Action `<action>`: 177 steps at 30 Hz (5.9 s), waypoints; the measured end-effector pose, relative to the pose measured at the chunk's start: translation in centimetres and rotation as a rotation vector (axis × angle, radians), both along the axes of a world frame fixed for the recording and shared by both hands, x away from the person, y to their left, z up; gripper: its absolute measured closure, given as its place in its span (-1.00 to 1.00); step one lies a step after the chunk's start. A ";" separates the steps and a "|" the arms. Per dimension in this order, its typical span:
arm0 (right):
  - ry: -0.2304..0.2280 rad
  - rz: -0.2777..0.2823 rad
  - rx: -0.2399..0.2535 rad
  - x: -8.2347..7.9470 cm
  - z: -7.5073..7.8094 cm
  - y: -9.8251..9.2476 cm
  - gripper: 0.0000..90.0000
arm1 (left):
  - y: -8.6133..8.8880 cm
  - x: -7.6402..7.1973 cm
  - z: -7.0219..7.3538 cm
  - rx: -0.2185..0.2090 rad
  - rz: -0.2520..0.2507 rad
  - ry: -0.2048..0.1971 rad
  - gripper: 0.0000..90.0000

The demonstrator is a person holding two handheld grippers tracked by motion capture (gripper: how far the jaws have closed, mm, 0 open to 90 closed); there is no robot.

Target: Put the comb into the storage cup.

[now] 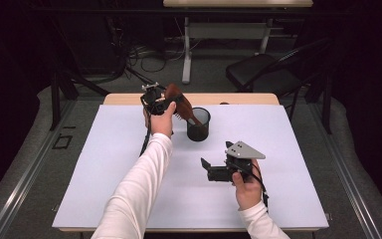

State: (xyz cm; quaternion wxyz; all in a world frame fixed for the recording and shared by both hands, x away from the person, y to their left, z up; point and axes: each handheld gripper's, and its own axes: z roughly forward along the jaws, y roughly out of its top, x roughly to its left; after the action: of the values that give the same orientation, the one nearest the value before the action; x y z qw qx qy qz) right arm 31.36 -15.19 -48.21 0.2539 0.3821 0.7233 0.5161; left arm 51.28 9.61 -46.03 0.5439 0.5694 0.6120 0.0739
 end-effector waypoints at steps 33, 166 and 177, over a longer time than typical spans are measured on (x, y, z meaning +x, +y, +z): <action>-0.002 0.000 -0.008 0.0 -0.1 0.0 -0.97 | 0.5 0.2 -0.1 -0.007 0.015 -0.009 -0.21; 0.005 0.001 -0.040 0.2 -0.5 0.7 -1.00 | 3.6 -2.4 4.1 0.032 -0.071 -0.157 -0.99; 0.013 -0.007 -0.057 0.2 -0.5 0.8 -1.00 | 4.0 -2.6 4.3 0.040 -0.086 -0.163 -0.99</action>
State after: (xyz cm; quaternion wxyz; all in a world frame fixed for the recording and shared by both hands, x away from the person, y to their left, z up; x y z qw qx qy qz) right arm 31.60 -14.36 -48.68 0.2617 0.3804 0.7382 0.4918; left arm 48.66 13.58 -41.76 0.5832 0.5981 0.5388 0.1088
